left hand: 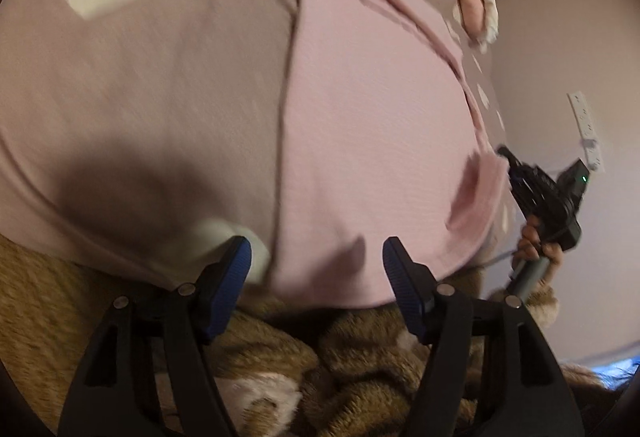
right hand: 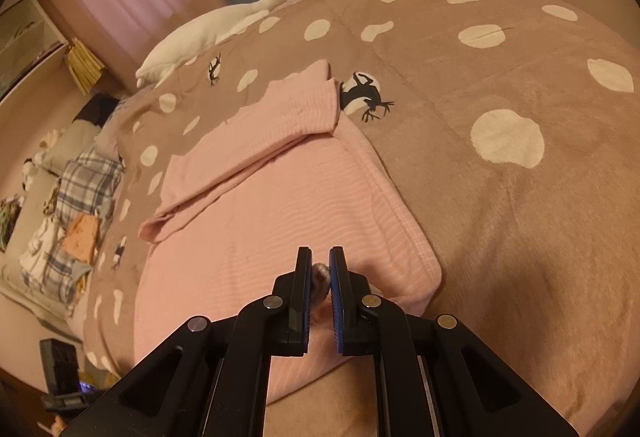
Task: Fold small clothes
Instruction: 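Grasp the shirt hem with the left tool while the right tool holds it, then lift the hem with both tools and fold it toward the collar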
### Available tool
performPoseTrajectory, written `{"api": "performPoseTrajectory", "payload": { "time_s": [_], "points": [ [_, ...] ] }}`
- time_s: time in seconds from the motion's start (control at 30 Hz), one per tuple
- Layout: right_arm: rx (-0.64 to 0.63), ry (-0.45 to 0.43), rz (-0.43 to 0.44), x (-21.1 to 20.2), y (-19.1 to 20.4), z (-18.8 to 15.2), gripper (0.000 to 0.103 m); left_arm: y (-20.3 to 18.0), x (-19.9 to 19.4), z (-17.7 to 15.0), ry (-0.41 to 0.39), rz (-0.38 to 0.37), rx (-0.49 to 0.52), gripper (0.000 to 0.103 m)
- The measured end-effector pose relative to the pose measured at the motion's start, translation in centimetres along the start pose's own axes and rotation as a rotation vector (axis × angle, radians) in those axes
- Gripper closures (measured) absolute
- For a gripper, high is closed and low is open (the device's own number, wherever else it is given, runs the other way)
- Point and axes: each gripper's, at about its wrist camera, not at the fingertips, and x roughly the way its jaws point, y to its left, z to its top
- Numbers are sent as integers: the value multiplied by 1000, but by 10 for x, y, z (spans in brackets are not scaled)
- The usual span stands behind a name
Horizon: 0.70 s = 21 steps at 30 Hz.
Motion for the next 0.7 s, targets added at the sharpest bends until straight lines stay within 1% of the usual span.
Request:
{"api": "performPoseTrajectory", "payload": {
  "time_s": [0.03,0.1,0.13,0.17,0.2,0.27,0.3,0.33,0.4,0.43,0.5,0.53,0.63,0.7],
  "points": [
    [1,1,-1,0,0,0,92,0,6,-1,20,-15,-6,38],
    [-3,0,-1,0,0,-1,92,-2,15,-2,41,-27,-20,61],
    [-2,1,-2,1,0,-1,92,-3,18,-2,50,-33,-20,84],
    [0,2,-1,1,-1,-1,92,-5,19,-2,48,-34,-9,94],
    [3,3,3,1,-1,-1,92,-7,19,-1,38,-45,-7,95],
    [11,1,12,-1,-2,0,92,-11,10,2,4,-104,-24,95],
    [11,-1,15,-1,-3,1,92,-13,6,6,-7,-141,-32,95],
    [11,-5,18,-2,-3,2,92,-17,-2,12,-33,-204,-41,96],
    [13,-14,22,-3,-3,6,92,-25,-9,22,-70,-245,-39,96],
    [15,-17,24,-2,-3,7,92,-30,-13,32,-103,-254,-41,96],
    [23,-21,27,0,-3,12,92,-34,-16,47,-125,-272,-64,96],
    [26,-24,25,1,-3,14,92,-34,-16,60,-138,-277,-92,96],
    [39,-32,7,5,-4,24,92,-34,-16,88,-177,-268,-136,95],
    [42,-40,-22,9,-5,33,92,-33,-9,111,-192,-251,-158,95]
  ]
}}
